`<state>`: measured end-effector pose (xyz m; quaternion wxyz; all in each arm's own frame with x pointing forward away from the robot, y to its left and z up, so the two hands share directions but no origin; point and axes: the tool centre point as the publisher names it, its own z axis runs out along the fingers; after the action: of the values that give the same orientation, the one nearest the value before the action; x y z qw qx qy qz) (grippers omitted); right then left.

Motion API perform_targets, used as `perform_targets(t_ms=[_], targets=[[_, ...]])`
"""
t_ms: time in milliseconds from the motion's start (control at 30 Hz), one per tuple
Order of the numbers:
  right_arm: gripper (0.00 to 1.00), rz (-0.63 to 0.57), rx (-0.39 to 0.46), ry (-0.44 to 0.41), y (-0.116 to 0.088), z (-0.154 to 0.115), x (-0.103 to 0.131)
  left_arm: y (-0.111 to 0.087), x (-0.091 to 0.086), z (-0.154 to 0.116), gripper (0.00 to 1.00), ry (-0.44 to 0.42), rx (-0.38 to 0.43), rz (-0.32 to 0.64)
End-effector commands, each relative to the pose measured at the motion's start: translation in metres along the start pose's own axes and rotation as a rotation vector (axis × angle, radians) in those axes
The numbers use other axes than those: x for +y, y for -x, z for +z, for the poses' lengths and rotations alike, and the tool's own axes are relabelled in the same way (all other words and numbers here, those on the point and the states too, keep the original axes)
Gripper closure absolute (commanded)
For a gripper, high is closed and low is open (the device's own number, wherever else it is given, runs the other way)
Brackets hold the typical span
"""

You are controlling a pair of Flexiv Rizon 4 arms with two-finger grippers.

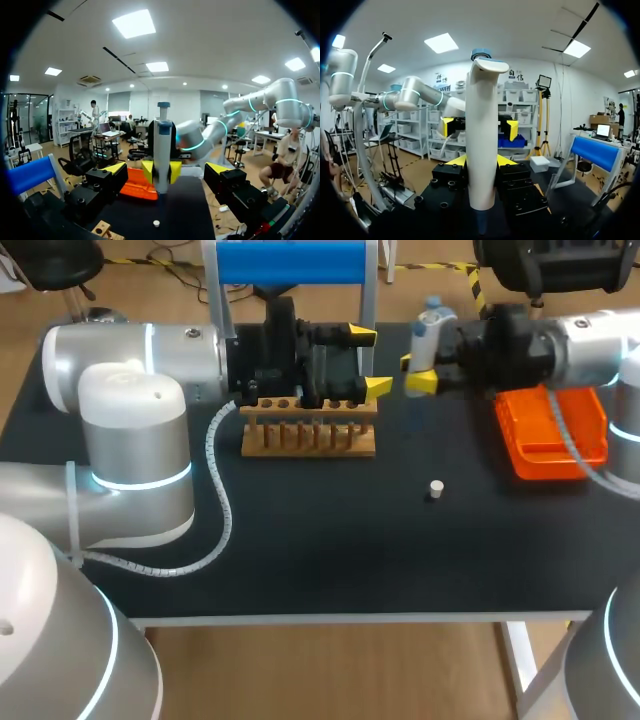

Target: Invert the test tube, pick up the pipette, mount the tip to pipette, aspirate from beaker and dispense into the tube, eject the tip, return the pipette, and cap with the stopper.

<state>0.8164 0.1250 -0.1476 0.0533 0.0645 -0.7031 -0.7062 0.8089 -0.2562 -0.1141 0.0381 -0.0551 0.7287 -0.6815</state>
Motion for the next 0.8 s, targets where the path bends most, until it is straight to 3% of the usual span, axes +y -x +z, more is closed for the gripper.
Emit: perform_targets(t_ms=[33, 567, 800], targets=[[1.00, -0.001, -0.023, -0.003, -0.006, 0.015, 0.003, 0.000, 0.000, 0.001, 0.00, 0.001, -0.003, 0.000], [1.00, 0.004, -0.035, 0.010, -0.006, 0.041, 0.003, 0.000, 0.000, 0.001, 0.00, 0.001, -0.003, 0.000], [1.00, 0.020, -0.083, 0.013, -0.004, 0.049, 0.000, 0.000, 0.000, 0.001, 0.00, 0.001, -0.003, 0.000]])
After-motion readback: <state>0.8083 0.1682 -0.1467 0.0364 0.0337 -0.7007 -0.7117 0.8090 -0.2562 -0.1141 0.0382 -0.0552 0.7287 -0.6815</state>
